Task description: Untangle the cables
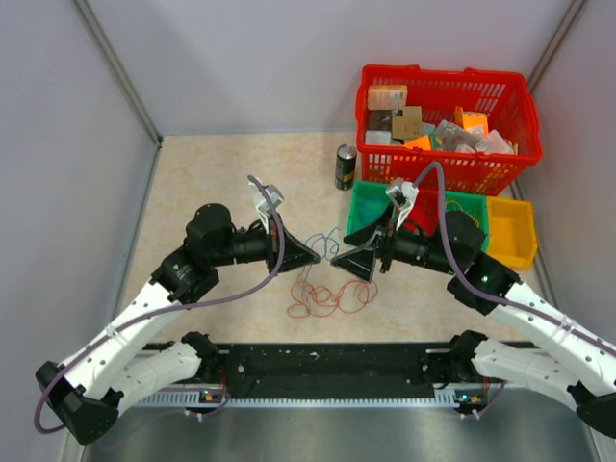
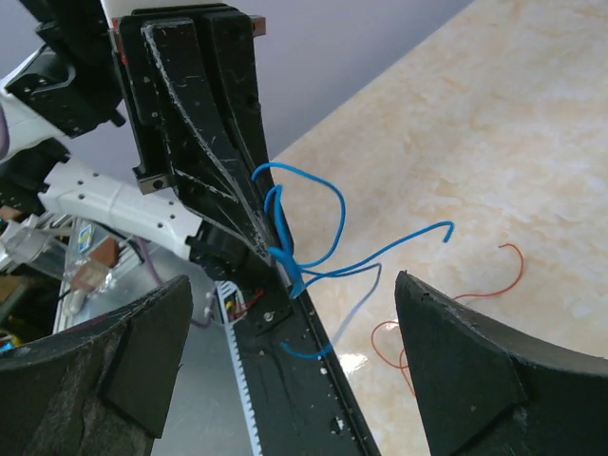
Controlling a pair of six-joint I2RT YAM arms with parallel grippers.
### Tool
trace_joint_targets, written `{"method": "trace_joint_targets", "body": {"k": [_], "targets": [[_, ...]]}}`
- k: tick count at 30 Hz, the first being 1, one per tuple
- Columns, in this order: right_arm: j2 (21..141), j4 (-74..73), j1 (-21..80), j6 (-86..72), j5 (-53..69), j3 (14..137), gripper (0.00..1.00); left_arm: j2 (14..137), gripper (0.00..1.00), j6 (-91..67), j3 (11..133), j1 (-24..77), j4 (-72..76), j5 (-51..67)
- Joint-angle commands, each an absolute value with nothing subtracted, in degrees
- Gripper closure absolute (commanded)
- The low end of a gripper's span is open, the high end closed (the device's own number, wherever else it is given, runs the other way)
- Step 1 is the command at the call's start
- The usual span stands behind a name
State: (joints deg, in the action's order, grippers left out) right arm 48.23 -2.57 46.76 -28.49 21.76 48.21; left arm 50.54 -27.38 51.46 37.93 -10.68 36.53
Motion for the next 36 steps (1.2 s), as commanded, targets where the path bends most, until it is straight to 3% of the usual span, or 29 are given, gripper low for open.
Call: {"method": "trace_joint_targets", "body": {"k": [1, 8, 14, 17, 19, 22, 24, 27, 29, 32, 33, 36], "targets": [[48.25, -3.60, 46.41, -27.77, 28.21, 50.18, 0.14, 49.57, 1.00, -28.21, 50.10, 38.23, -1.59, 51.75], [50.10, -0.53, 46.14, -28.91, 34.53, 49.49, 0.18, 50.36, 1.00, -27.86, 49.39, 39.20, -0.44, 58.88], [50.97, 17.38, 45.44, -38.48, 42.79, 43.60, 0.50, 50.54, 1.00, -27.60, 49.13, 39.46, -0.44, 60.55], [52.64, 19.42, 45.35, -40.25, 44.56, 43.07, 0.64, 51.06, 1.00, -27.86, 49.04, 39.64, -0.53, 61.17], [52.91, 20.03, 45.35, -40.69, 44.65, 42.72, 0.82, 51.50, 1.00, -27.86, 49.04, 39.81, 1.21, 61.26], [52.12, 21.53, 45.18, -41.57, 44.47, 42.10, 0.89, 51.94, 1.00, -27.69, 49.04, 39.90, 1.14, 61.26], [51.86, 22.76, 45.09, -42.45, 44.73, 41.84, 1.00, 52.21, 1.00, -27.51, 49.04, 39.90, 1.14, 61.26], [51.33, 21.46, 44.83, -41.58, 43.08, 41.75, 1.00, 52.21, 0.99, -24.89, 50.00, 39.82, -2.52, 56.72], [49.41, 14.19, 44.04, -38.17, 35.91, 42.27, 1.00, 51.42, 0.68, -21.55, 51.50, 39.81, -9.99, 47.25], [47.29, 1.44, 43.16, -33.41, 20.61, 43.50, 1.00, 49.49, 0.37, -20.30, 51.95, 39.64, -14.84, 30.29], [46.94, -2.16, 42.63, -32.44, 15.78, 43.77, 1.00, 48.87, 0.31, -20.48, 51.68, 39.64, -16.07, 25.19], [46.93, -8.42, 41.22, -31.47, 2.86, 45.08, 1.00, 48.43, 0.26, -23.11, 51.68, 39.46, -21.86, 5.50]]}}
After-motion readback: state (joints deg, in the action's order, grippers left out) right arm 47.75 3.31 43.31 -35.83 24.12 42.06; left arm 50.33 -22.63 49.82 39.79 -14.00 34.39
